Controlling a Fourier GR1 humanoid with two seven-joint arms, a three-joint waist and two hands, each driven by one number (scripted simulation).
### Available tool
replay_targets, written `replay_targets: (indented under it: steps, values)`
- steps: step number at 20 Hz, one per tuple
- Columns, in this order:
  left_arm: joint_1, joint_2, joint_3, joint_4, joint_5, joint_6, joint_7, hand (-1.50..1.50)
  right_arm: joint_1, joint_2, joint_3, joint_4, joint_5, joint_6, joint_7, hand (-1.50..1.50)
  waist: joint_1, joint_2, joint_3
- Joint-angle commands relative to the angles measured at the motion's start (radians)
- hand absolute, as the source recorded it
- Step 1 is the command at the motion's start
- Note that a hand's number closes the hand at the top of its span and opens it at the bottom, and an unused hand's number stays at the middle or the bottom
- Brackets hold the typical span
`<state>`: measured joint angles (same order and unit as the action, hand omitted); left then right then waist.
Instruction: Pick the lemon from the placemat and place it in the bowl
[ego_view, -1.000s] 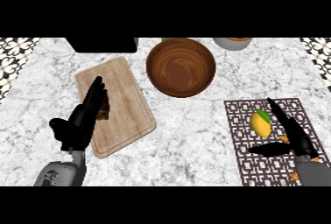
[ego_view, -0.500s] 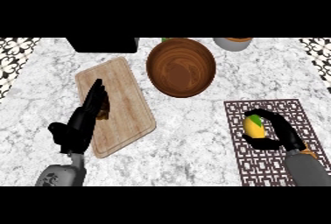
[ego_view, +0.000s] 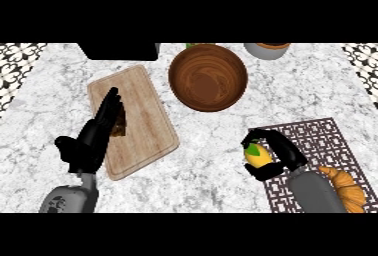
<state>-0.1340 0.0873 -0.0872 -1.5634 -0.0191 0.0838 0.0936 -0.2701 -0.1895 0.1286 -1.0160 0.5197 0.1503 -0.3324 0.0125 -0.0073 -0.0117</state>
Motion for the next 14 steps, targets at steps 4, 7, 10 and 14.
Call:
replay_targets:
  steps: [4,7,10,14]
  values:
    - [-0.014,0.030,0.027,-0.024,0.019,-0.019,0.033,0.00,-0.036,0.185,0.355,-0.178,-0.042,0.138,0.064,1.50,0.011,-0.002,0.011]
    - [0.004,0.021,0.027,-0.015,0.018,-0.016,0.014,0.00,0.052,0.187,0.461,-0.328,-0.140,0.065,0.040,1.50,-0.005,0.001,0.012]
    - [0.009,0.003,0.028,0.034,0.002,0.001,-0.036,0.00,0.043,0.188,0.486,-0.478,-0.180,0.025,0.068,1.50,-0.016,0.003,0.011]
    - [0.046,-0.006,0.007,0.000,-0.029,0.028,-0.014,0.00,0.074,0.189,0.506,-0.738,-0.115,-0.026,0.198,1.50,-0.026,-0.002,0.011]
